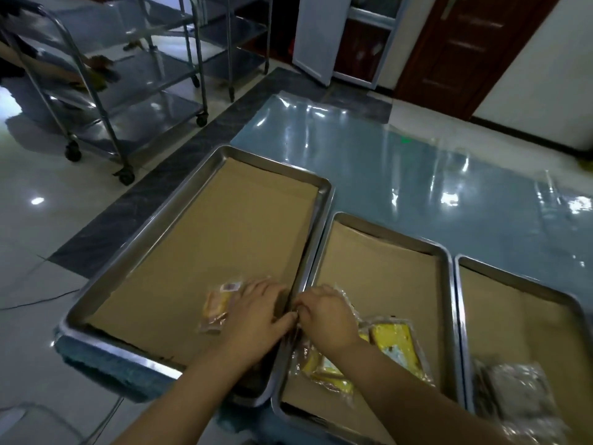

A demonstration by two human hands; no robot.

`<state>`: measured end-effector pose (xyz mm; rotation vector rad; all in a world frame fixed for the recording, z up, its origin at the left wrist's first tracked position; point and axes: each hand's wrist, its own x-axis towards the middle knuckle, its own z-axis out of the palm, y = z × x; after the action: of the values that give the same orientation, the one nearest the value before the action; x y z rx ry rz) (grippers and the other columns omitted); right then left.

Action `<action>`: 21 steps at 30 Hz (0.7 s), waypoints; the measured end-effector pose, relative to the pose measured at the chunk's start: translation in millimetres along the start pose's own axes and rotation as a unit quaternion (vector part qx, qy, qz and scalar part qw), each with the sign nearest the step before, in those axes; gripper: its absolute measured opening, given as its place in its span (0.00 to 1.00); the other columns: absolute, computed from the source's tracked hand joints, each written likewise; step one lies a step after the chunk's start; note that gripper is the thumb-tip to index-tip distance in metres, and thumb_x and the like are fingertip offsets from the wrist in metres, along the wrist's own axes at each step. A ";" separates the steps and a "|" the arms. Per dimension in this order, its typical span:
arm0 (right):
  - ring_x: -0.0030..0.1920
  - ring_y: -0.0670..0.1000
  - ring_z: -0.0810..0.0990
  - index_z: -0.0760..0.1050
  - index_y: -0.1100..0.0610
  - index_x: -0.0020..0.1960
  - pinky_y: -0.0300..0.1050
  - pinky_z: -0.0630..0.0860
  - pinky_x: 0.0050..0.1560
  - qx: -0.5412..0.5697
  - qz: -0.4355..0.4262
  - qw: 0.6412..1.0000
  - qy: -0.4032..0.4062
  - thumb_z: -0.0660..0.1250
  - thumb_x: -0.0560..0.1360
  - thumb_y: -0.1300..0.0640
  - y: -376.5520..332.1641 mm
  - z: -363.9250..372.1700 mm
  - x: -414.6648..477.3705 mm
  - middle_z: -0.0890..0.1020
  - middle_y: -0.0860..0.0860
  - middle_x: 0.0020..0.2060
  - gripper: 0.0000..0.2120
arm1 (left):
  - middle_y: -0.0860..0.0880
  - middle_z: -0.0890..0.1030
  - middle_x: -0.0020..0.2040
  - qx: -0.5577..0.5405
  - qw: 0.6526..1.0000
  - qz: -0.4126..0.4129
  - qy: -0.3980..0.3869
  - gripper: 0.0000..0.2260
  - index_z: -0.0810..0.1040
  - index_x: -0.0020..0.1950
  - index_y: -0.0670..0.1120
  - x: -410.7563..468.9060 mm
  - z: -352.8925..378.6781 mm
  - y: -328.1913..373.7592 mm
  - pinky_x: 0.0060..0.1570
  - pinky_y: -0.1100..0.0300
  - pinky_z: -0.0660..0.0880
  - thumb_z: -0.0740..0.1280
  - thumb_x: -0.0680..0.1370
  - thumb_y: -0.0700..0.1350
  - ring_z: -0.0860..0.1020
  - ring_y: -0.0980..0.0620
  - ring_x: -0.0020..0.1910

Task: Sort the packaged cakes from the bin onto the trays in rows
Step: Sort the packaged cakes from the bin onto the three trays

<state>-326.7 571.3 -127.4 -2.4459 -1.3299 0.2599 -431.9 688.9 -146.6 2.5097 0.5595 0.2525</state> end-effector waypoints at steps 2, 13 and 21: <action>0.52 0.55 0.75 0.81 0.53 0.52 0.46 0.69 0.54 -0.001 0.013 0.999 0.030 0.62 0.73 0.59 15.3 -17.5 -17.1 0.82 0.53 0.48 0.12 | 0.50 0.75 0.62 -0.007 1.000 0.025 0.000 0.20 0.73 0.64 0.50 2.5 4.7 26.9 0.58 0.58 0.63 0.65 0.73 0.54 0.69 0.49 0.63; 0.42 0.56 0.80 0.83 0.57 0.43 0.42 0.74 0.45 -0.013 0.125 0.967 0.223 0.66 0.68 0.64 164.5 -155.2 -197.1 0.84 0.53 0.38 0.08 | 0.50 0.79 0.57 -0.035 0.978 0.205 -0.021 0.13 0.77 0.60 0.49 5.2 84.6 269.7 0.56 0.56 0.66 0.67 0.75 0.48 0.74 0.48 0.58; 0.42 0.53 0.78 0.82 0.56 0.42 0.42 0.68 0.42 -0.098 0.186 0.924 0.319 0.66 0.68 0.63 280.5 -265.9 -364.9 0.83 0.51 0.37 0.08 | 0.52 0.79 0.58 -0.145 0.949 0.279 -0.017 0.12 0.77 0.59 0.50 -26.2 152.8 477.9 0.51 0.60 0.68 0.65 0.77 0.49 0.74 0.52 0.57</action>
<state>-222.9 68.4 10.0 -2.5885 -0.6331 -0.5680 -249.9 240.8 -10.7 2.3195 -0.2084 0.4617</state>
